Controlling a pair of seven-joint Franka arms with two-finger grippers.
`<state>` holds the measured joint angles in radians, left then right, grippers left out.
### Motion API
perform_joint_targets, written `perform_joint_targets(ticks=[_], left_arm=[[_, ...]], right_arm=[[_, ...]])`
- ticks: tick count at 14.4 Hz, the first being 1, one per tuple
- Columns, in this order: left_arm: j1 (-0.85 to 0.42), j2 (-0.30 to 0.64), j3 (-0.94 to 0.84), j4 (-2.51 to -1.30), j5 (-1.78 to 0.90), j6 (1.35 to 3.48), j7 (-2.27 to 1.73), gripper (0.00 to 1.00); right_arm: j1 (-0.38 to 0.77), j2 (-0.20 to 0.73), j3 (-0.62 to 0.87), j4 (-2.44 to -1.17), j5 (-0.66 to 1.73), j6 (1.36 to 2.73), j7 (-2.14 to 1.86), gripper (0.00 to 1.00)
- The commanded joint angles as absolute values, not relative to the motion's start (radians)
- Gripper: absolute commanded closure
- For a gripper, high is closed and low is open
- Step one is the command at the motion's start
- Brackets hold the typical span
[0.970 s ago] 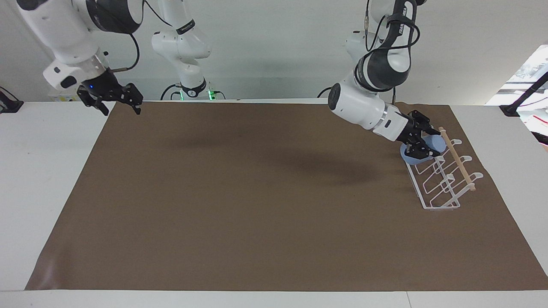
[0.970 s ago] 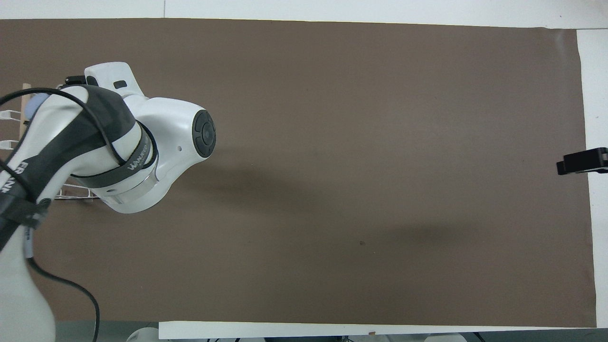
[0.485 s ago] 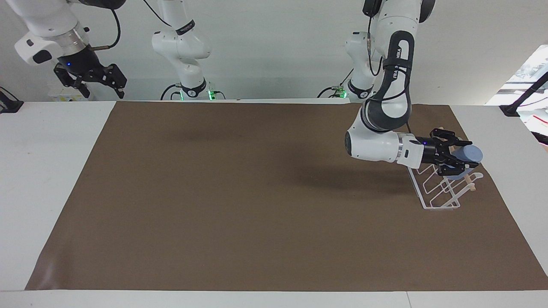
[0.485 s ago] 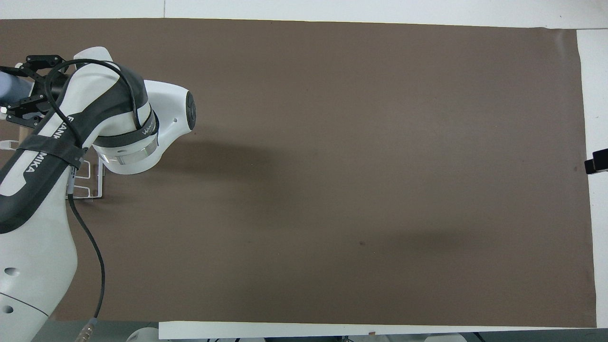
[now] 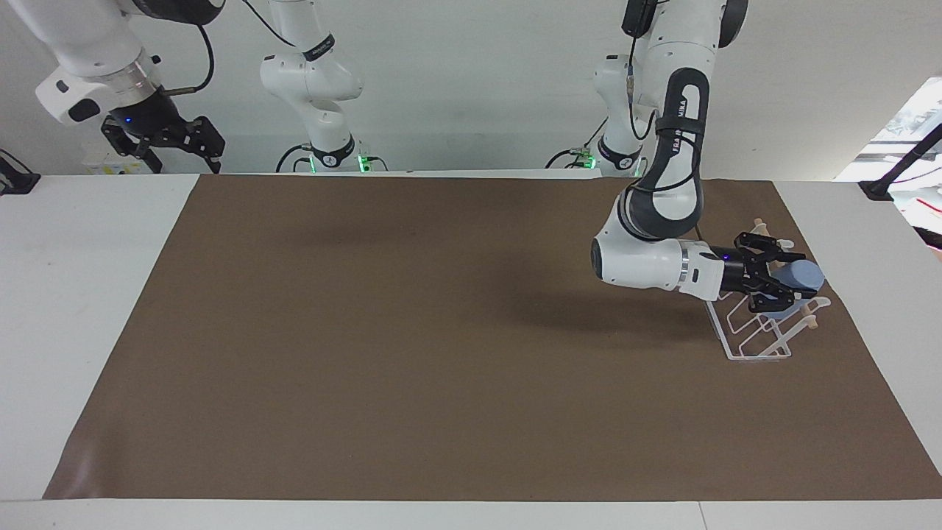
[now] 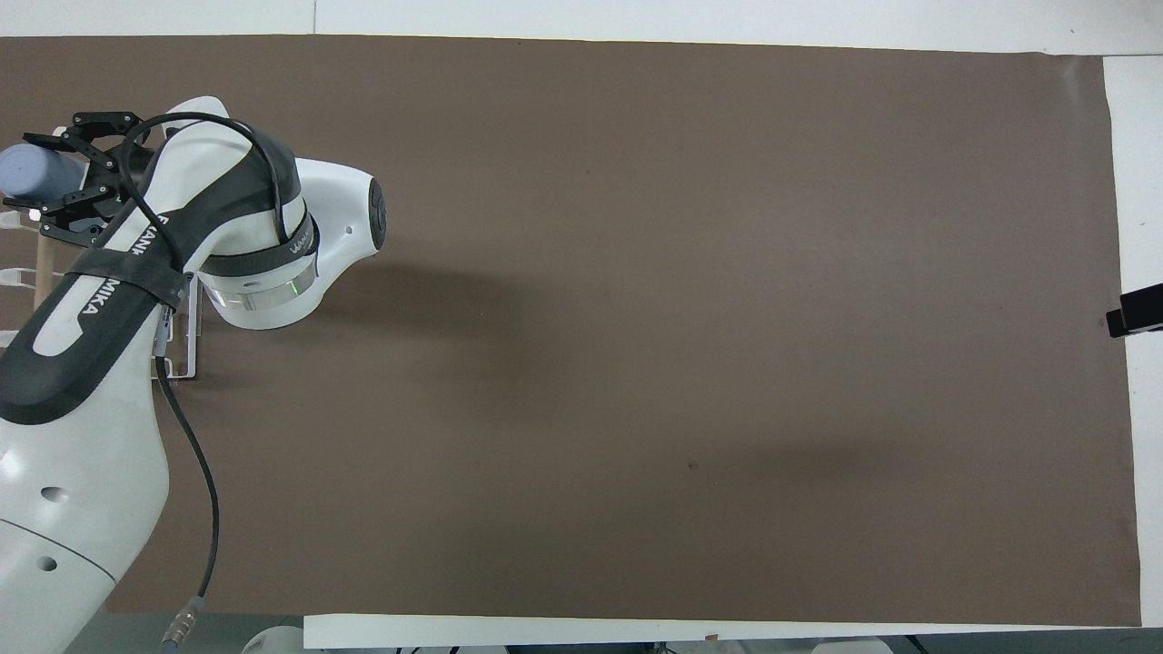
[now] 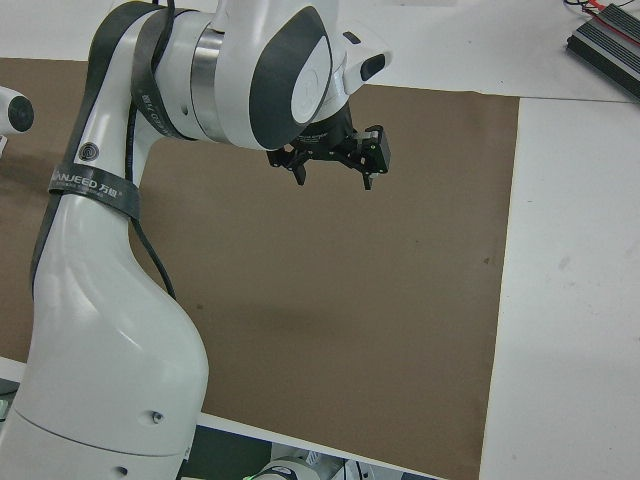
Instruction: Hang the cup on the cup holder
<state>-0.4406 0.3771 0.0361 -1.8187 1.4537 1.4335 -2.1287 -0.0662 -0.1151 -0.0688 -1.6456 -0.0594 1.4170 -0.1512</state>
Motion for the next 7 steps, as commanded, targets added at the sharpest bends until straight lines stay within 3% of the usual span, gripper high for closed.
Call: perform_joint_targets(ticks=[1,7], left_arm=[[-0.440,0.393,0.037,-1.810,1.437,1.433,-2.161,1.00],[-0.408,0.394,0.035,-1.831,1.407,1.500,-2.181,0.99]], right_arm=[[-0.066,-0.124,-0.069,-1.649,-0.066,1.410,-0.140,0.00],[-0.066,-0.124,-0.069,-1.649,-0.066,1.410,-0.140,0.00]])
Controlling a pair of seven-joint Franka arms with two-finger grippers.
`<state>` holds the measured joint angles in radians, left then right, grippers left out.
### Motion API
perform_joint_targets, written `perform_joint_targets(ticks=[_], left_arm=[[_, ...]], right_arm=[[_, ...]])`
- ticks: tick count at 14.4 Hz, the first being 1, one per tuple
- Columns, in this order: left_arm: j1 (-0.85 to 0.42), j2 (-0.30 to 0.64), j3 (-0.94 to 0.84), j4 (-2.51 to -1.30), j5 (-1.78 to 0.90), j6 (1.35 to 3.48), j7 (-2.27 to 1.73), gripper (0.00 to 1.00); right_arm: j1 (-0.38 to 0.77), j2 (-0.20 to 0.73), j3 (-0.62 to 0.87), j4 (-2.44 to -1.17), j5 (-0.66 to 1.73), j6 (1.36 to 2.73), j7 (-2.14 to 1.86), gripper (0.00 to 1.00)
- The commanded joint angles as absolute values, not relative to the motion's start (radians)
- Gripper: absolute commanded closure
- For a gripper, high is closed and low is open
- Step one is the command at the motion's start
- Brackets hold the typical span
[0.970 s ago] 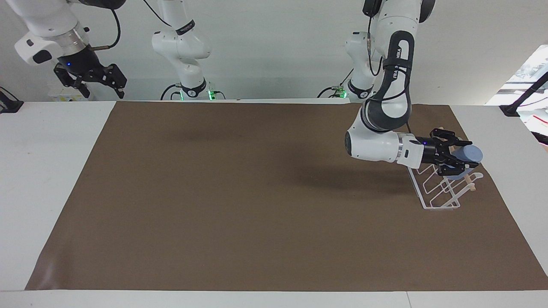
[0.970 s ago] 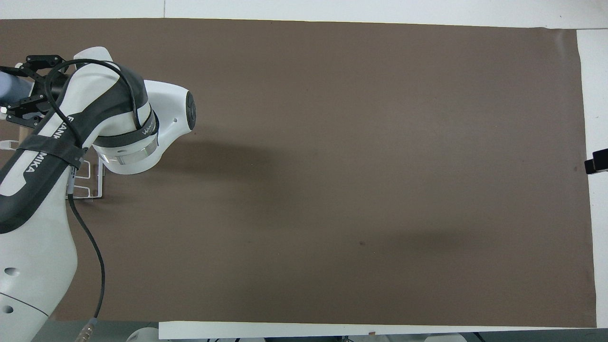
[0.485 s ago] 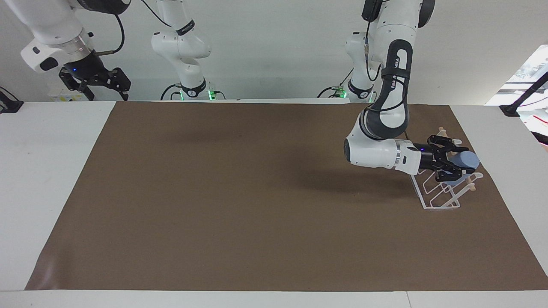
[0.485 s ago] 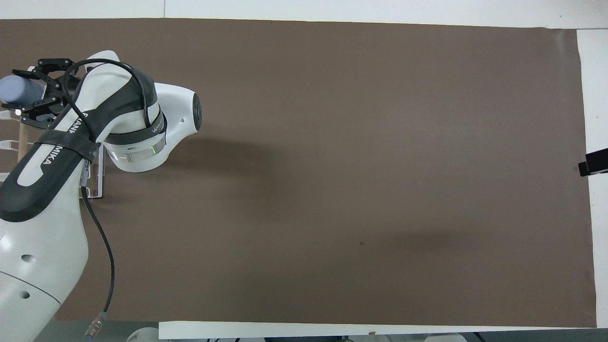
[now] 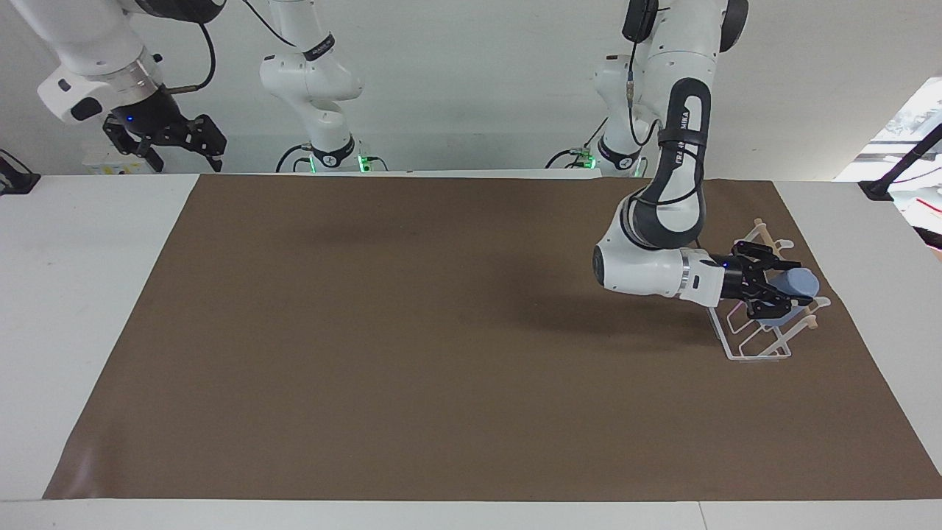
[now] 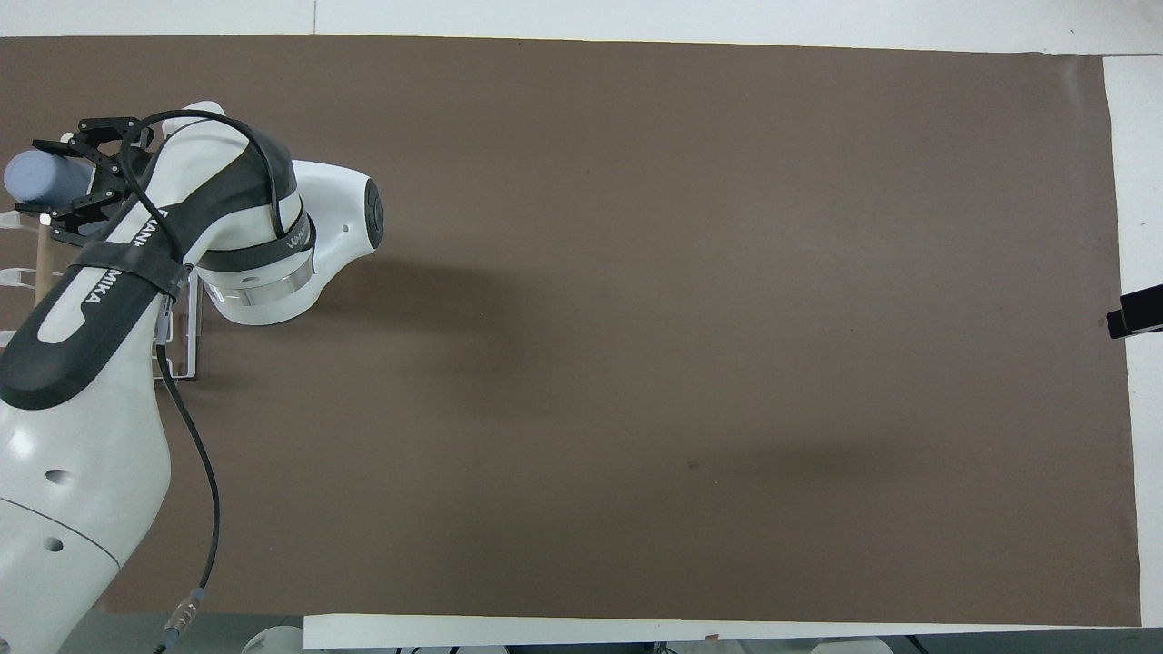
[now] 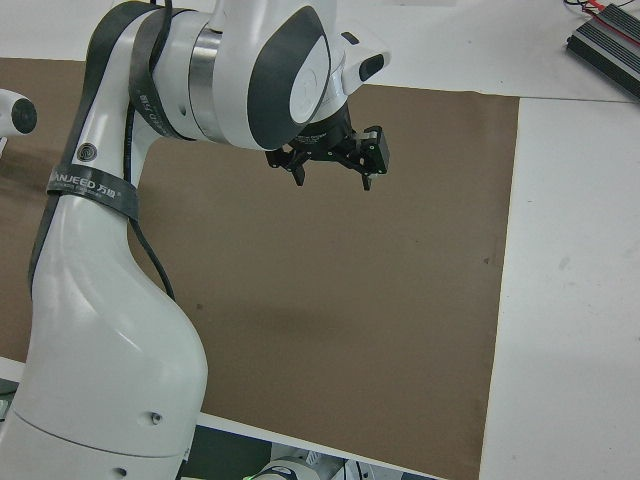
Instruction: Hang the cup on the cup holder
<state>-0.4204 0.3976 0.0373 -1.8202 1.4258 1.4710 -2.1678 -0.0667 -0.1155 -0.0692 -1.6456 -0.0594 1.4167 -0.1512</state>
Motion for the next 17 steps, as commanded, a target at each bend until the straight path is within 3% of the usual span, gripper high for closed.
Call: perform_joint_targets(ticks=[1,4,8,9,13,17], left_arm=[[-0.407,0.393,0.035,-1.838,1.405,1.505,-2.181,0.90],[-0.396,0.391,0.034,-1.861,1.376,1.529,-2.183,0.95],[-0.376,0.387,0.034,-1.897,1.373,1.581,-2.197,0.92],[-0.374,0.394,0.034,-1.898,1.373,1.586,-2.210,0.85],[-0.373,0.413,0.035,-1.888,1.374,1.583,-2.218,0.00],[-0.387,0.408,0.037,-1.846,1.371,1.542,-2.218,0.00]], right_arm=[[-0.066,-0.124,-0.069,-1.649,-0.066,1.410,-0.140,0.00],[-0.066,-0.124,-0.069,-1.649,-0.066,1.408,-0.140,0.00],[-0.066,-0.124,-0.069,-1.649,-0.066,1.408,-0.140,0.00],[-0.066,-0.124,-0.069,-1.649,-0.066,1.410,-0.140,0.00],[-0.066,-0.124,-0.069,-1.649,-0.066,1.410,-0.140,0.00],[-0.066,-0.124,-0.069,-1.649,-0.066,1.410,-0.140,0.00]])
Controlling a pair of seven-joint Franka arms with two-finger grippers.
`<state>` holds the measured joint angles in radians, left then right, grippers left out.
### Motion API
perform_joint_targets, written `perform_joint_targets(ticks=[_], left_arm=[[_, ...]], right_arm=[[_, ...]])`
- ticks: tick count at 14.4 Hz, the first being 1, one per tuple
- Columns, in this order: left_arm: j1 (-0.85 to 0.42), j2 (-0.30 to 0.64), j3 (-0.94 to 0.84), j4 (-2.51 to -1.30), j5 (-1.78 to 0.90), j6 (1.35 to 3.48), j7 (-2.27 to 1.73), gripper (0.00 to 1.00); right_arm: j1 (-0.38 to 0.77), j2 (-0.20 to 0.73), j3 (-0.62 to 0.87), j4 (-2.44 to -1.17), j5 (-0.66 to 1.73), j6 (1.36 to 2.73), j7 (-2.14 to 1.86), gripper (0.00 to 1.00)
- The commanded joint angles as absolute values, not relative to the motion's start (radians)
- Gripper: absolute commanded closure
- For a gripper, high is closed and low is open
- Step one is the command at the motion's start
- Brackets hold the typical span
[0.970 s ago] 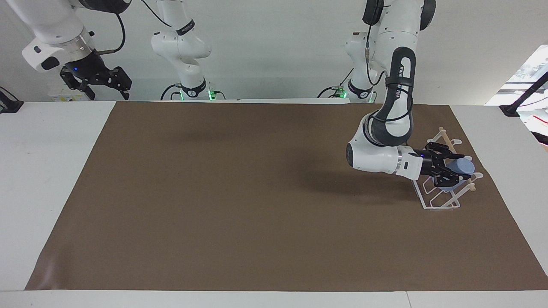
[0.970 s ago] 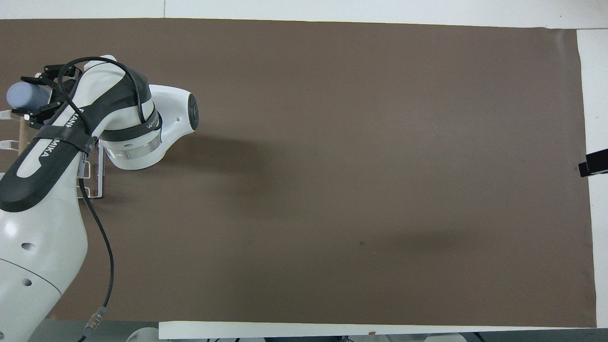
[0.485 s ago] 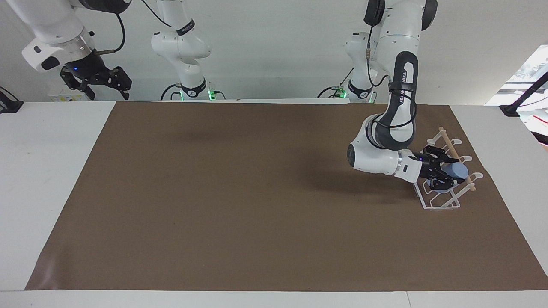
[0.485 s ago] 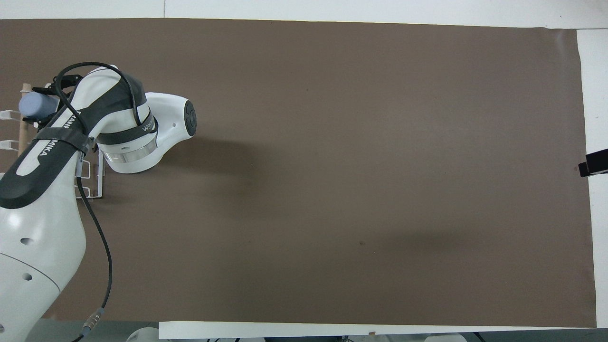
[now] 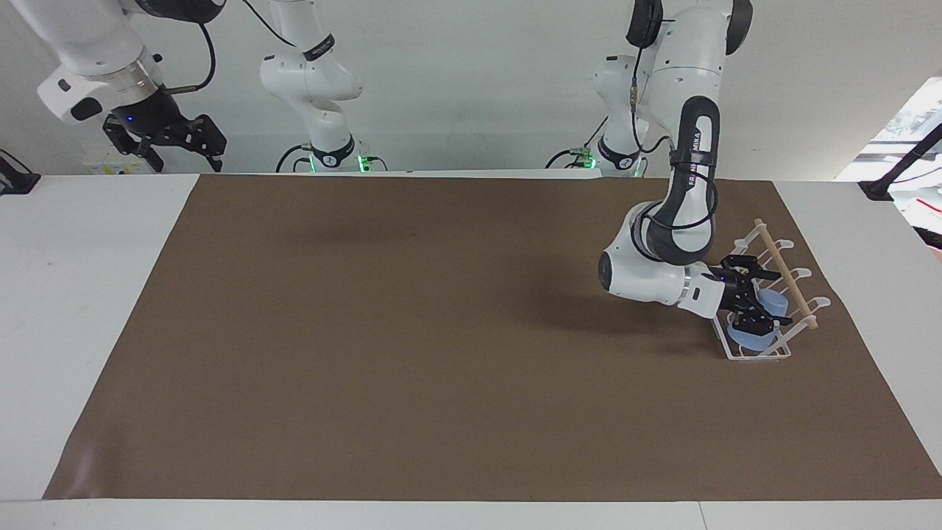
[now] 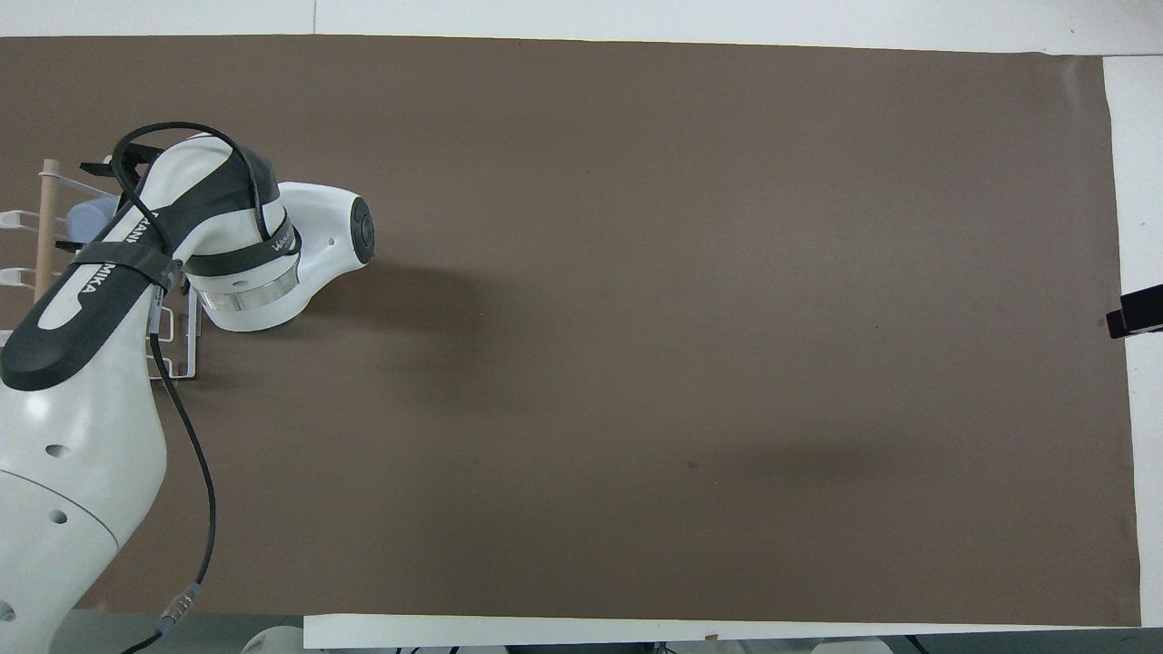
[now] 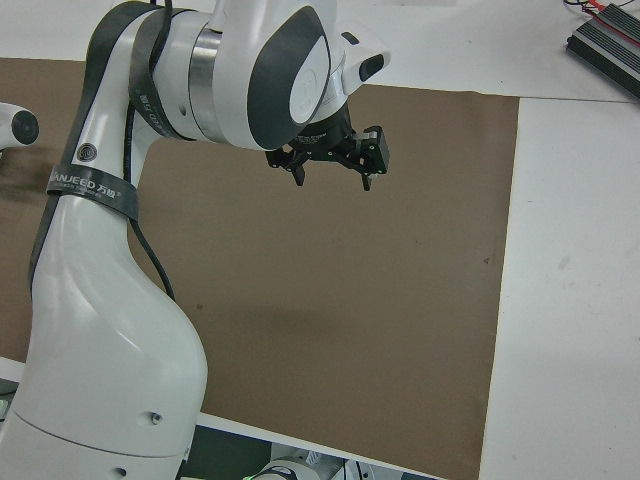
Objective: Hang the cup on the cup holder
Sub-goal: 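Open the left gripper and draw it back from the rack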
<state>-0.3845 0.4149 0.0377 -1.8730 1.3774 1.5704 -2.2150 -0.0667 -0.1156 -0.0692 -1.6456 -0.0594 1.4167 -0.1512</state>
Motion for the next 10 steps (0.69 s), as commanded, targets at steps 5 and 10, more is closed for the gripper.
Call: perform_joint_targets(ticks=[5,10], left_arm=[[-0.393,0.382,0.040,-1.799,1.379,1.517,-2.183,0.00],[-0.351,0.286,0.035,-1.805,1.347,1.592,-2.067,0.00]], right_arm=[[-0.066,-0.124,-0.069,-1.649,-0.066,1.410,-0.140,0.00],[-0.066,-0.124,-0.069,-1.649,-0.066,1.408,-0.140,0.00]])
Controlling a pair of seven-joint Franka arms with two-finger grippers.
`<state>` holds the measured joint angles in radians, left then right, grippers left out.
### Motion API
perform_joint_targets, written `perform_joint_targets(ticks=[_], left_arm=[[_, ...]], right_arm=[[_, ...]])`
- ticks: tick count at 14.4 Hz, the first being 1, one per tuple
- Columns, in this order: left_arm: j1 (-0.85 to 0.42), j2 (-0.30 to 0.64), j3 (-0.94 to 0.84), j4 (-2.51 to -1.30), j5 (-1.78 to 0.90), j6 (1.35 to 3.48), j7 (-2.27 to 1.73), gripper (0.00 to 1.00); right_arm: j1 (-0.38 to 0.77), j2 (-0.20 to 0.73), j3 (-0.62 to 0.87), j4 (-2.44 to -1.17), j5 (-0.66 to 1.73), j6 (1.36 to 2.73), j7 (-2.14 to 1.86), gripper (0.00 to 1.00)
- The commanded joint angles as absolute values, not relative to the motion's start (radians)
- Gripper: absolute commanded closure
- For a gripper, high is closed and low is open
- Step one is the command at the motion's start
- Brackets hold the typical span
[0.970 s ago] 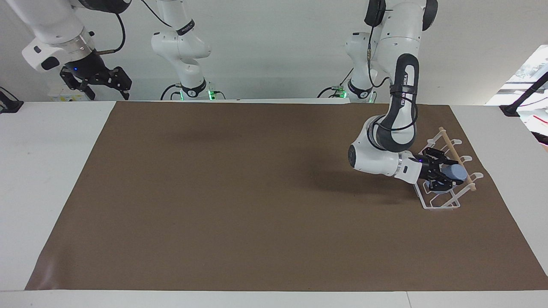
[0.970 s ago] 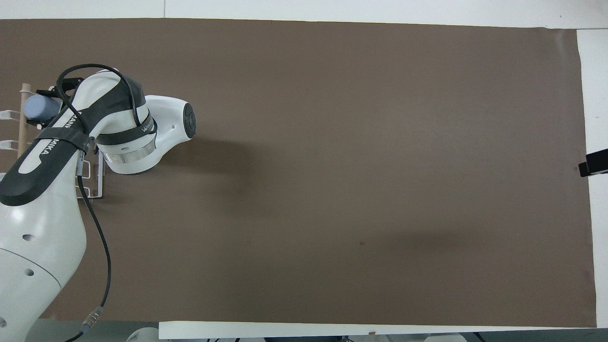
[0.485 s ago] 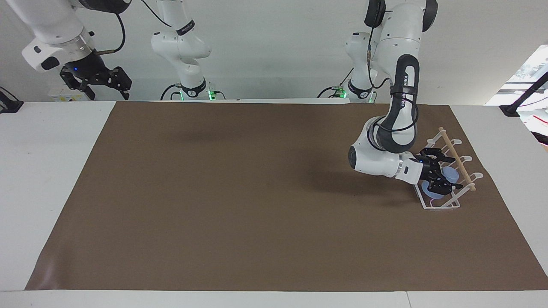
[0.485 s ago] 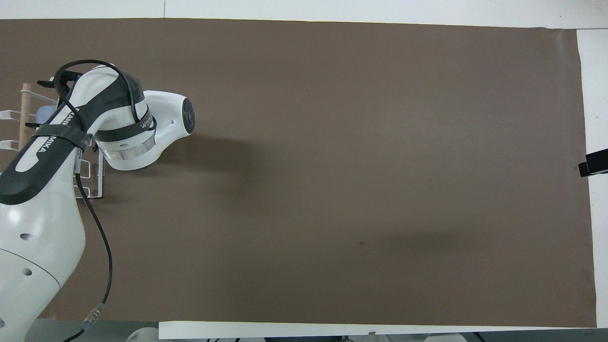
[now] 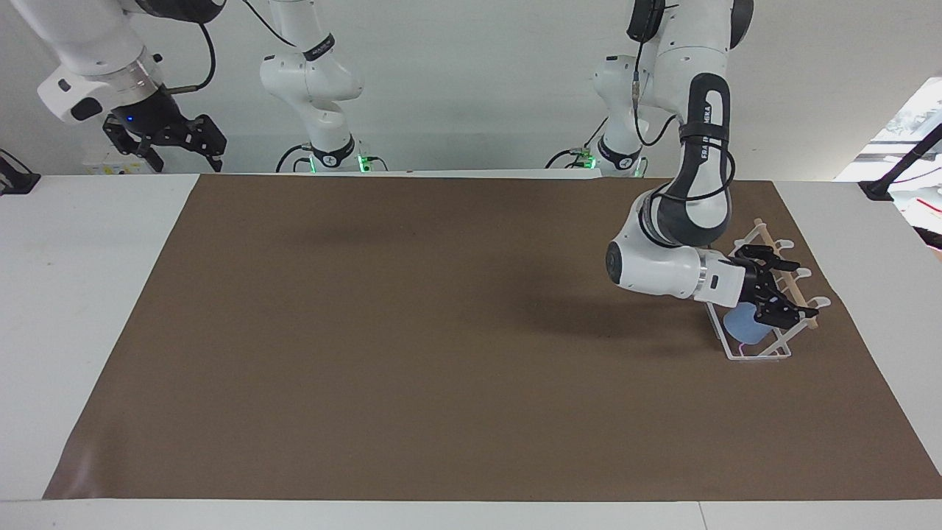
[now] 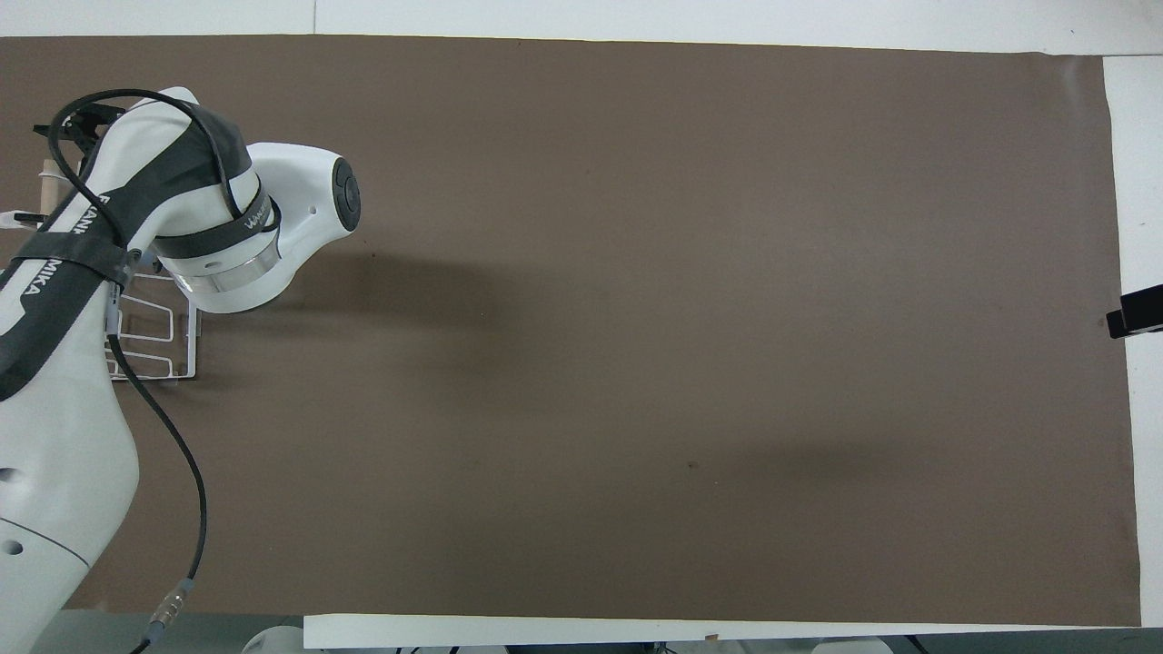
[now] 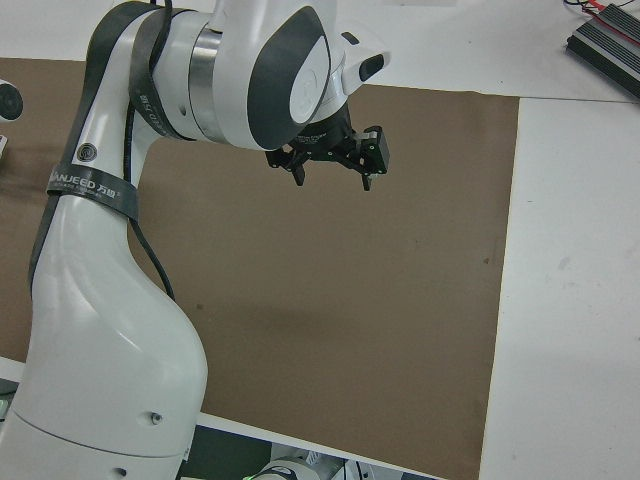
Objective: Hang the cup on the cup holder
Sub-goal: 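Open the left gripper and draw it back from the rack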
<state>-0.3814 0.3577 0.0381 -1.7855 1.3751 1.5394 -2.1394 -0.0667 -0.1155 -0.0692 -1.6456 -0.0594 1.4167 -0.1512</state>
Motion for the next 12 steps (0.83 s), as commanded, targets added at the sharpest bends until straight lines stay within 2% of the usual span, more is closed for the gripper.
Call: perform_joint_targets(ticks=[1,5,12], left_arm=[[-0.333,0.264,0.035,-1.809,1.313,1.614,-2.031,0.00],[-0.273,0.207,0.037,-1.809,1.267,1.687,-1.869,0.00],[-0.204,0.184,0.043,-1.790,1.266,1.732,-1.720,0.00]], right_arm=[[-0.066,-0.124,-0.069,-1.649,-0.066,1.408,-0.140,0.00],[-0.066,-0.124,-0.069,-1.649,-0.066,1.408,-0.140,0.00],[-0.066,-0.124,-0.069,-1.649,-0.066,1.410,-0.140,0.00]])
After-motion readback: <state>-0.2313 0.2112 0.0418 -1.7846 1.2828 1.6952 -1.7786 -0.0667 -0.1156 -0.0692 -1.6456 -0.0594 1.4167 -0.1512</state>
